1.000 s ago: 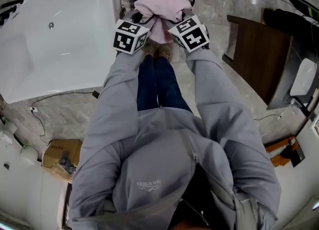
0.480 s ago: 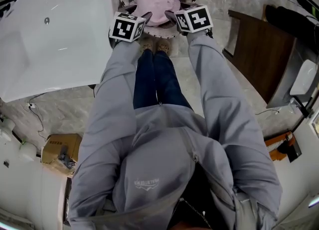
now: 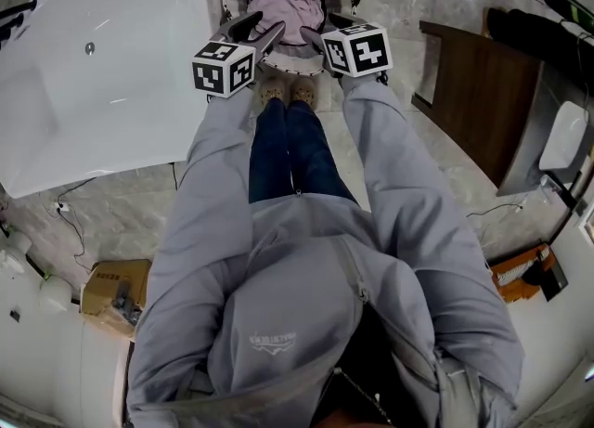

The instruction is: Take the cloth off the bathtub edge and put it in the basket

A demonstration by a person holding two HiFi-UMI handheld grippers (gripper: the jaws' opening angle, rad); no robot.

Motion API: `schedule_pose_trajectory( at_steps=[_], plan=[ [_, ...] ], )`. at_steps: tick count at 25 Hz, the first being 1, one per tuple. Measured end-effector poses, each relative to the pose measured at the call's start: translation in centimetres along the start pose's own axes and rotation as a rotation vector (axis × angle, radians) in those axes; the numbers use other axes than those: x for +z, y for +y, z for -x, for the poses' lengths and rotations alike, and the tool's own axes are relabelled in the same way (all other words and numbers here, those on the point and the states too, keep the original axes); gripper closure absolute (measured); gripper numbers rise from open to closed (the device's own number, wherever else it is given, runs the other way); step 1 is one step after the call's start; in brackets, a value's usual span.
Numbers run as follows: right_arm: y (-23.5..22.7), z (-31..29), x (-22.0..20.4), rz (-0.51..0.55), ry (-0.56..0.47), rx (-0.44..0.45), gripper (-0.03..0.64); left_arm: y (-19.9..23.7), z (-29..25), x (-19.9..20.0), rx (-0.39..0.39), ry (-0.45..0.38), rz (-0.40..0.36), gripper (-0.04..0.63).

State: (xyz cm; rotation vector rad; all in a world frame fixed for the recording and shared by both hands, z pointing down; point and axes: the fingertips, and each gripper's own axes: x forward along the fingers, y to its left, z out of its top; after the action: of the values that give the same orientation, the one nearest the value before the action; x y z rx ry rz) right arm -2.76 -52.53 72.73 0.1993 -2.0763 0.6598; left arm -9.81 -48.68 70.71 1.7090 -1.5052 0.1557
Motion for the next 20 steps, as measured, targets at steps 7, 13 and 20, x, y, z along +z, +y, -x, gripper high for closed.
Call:
schedule_pose_trajectory(
  at_steps=[7,13,20],
  plan=[
    [2.9,6.7,3.5,0.024,-0.24,-0.03,0.391,-6.0,4.1,4.7,-0.103,-0.186,-0.068,0.565],
    [5.2,14.2,7.8,0.104,-0.449,-0.112,0.481,-10.2,8.5,10.4,-0.066,-0.316,-0.239,0.584],
    [8.9,22.9,10.0,0.201,-0.624,-0.162,0.576,-15.3,14.1,15.0,0.015,-0.383,-0.351,0.589]
  ],
)
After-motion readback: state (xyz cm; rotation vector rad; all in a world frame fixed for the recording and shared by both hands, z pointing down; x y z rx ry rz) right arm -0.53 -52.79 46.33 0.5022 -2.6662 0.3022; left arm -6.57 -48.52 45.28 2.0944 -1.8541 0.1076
